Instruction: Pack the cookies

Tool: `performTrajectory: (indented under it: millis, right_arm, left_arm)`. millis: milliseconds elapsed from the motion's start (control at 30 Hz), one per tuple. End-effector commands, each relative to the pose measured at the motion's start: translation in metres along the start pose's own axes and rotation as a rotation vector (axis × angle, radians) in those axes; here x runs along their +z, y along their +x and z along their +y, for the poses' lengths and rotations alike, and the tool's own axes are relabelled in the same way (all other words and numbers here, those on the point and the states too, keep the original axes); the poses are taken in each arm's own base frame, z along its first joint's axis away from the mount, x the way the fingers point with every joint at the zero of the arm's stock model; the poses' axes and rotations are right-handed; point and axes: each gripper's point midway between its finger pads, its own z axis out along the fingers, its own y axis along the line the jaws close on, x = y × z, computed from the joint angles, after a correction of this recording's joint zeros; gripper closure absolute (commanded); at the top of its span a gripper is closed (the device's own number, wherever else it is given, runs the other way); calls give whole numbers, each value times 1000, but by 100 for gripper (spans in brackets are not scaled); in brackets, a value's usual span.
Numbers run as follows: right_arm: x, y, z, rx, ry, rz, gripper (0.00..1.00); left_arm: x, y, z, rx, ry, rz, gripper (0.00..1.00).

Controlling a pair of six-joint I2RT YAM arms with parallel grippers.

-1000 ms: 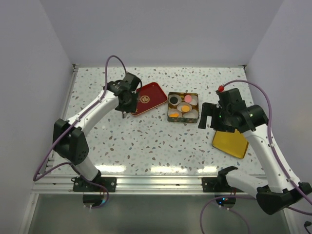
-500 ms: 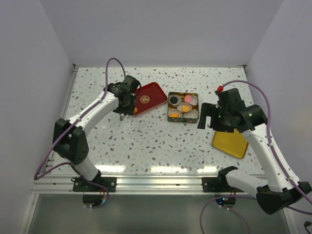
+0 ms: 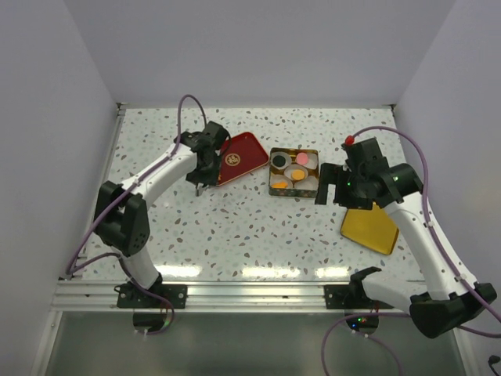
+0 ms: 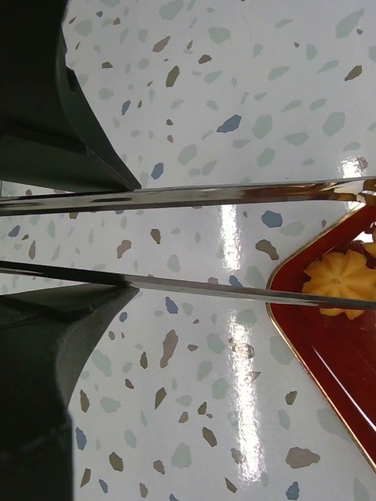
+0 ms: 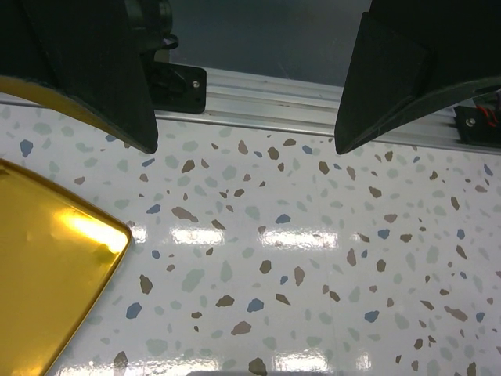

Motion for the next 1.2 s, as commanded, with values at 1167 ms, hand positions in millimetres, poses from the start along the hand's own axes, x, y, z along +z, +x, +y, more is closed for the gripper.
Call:
performTrajectory:
  millis: [1167]
  right_arm:
    - [-27,-41,9,-35,-6,-110,1]
  left_arm:
    - [-63,-70,-17,-14,134,-146,64]
